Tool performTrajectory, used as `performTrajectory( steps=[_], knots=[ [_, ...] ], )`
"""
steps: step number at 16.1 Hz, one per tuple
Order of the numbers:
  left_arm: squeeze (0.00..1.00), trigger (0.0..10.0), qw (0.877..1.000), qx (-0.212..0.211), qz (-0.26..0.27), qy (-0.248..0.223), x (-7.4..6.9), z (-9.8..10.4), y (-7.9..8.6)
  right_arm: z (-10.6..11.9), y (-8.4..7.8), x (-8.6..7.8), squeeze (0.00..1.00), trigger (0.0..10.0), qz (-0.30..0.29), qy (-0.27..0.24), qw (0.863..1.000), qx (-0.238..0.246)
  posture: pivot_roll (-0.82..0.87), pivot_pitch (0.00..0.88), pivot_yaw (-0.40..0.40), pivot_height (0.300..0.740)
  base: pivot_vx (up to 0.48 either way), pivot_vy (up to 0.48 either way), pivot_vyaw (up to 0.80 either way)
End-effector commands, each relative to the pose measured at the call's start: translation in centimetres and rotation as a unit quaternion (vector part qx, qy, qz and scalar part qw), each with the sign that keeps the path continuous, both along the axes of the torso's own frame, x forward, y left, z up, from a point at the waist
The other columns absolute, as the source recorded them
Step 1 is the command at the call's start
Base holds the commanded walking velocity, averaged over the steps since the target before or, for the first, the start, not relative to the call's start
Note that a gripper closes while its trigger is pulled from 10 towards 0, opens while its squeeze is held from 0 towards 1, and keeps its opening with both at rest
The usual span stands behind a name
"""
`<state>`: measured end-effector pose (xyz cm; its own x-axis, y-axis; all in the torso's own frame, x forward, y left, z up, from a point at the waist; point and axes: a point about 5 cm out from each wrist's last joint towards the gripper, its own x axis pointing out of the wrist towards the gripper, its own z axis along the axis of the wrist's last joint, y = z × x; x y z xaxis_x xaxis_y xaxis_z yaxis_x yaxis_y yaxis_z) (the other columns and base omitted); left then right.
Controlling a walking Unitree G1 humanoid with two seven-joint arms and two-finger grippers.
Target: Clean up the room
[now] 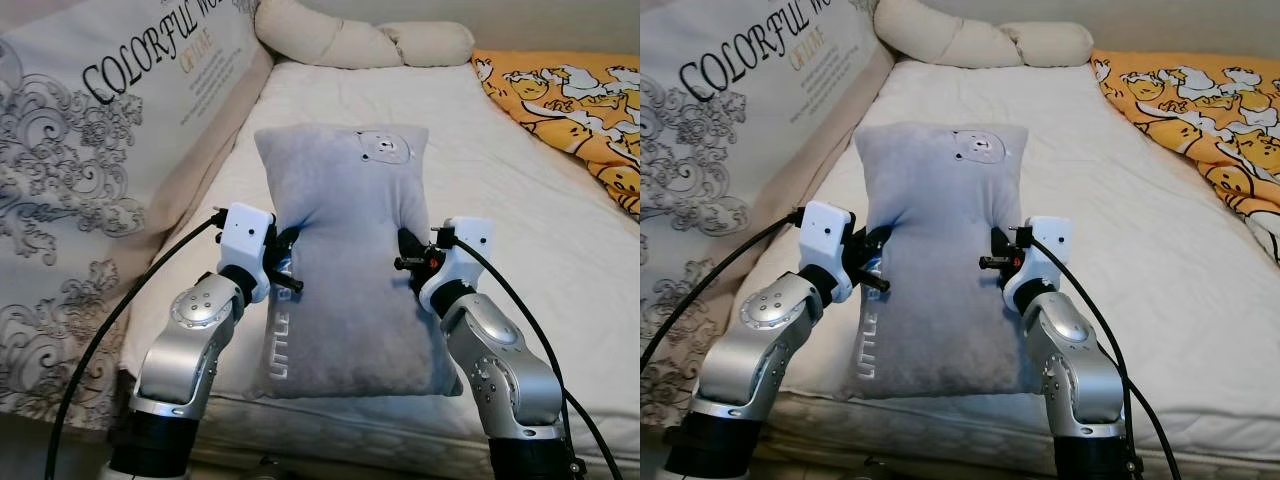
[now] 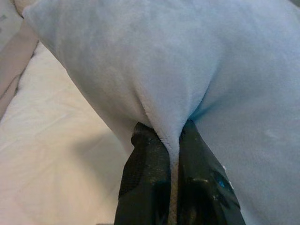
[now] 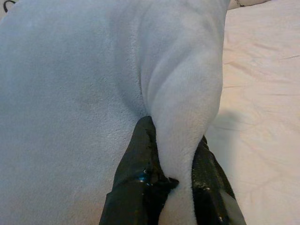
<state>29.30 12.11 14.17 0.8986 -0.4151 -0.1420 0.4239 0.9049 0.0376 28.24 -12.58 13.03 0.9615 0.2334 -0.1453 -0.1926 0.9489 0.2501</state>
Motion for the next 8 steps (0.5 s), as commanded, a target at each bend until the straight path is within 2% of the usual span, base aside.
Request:
performTrajectory(
  steps=[1,3,8],
  knots=[
    [0.0,10.0,1.0,0.0,0.014,-0.02,0.19,0.97,0.6,0.36,-0.9,0.09,0.0,10.0,-0.027,-0.012,1.0,-0.007,0.0,0.0,0.067,0.74,0.0,0.3,0.0],
    [0.0,10.0,1.0,0.001,0.012,-0.018,0.06,0.9,0.59,0.37,-1.1,0.14,0.0,10.0,-0.04,-0.015,0.999,-0.021,0.0,0.0,0.066,0.74,0.0,0.304,0.0],
    [0.0,10.0,1.0,0.003,0.01,-0.013,-0.06,0.73,0.72,0.29,-0.92,0.11,0.0,10.0,-0.036,-0.012,0.999,-0.016,0.0,0.0,0.068,0.74,0.0,0.297,0.0]
  ],
)
